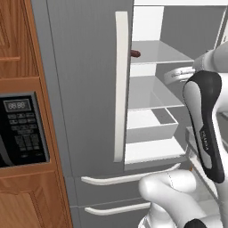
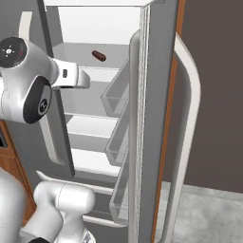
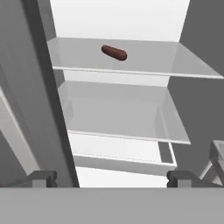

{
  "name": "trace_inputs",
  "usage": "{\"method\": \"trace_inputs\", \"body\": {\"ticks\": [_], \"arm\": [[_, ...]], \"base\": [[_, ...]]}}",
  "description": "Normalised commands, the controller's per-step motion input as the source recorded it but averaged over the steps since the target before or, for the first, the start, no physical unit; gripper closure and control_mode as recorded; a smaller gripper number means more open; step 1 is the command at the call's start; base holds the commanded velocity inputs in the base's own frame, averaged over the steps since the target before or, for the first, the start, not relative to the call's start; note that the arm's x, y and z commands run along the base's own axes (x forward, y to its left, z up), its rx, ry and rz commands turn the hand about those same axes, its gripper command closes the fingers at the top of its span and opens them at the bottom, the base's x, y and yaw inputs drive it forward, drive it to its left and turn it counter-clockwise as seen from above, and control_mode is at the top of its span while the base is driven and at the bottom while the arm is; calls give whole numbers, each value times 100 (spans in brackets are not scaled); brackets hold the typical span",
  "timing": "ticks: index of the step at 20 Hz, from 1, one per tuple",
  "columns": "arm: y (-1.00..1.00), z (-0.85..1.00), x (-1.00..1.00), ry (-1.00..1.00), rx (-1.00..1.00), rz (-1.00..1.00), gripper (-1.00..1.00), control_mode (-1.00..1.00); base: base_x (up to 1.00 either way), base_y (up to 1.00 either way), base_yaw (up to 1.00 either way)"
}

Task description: Retrieve the sausage and cheese from the fridge and place them on the cutting board on the counter.

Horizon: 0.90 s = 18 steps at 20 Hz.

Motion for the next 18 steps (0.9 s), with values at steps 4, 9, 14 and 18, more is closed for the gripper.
{"method": "trace_inputs", "body": {"ticks": [4,9,14,18], "arm": [[-1,9,44,-9,0,16,-100,-100],[-5,6,45,-8,0,18,-100,-100],[0,2,58,-4,0,16,-100,-100],[0,9,62,-2,0,12,-100,-100]], "base": [[0,0,0],[0,0,0],[0,0,0],[0,0,0]]}}
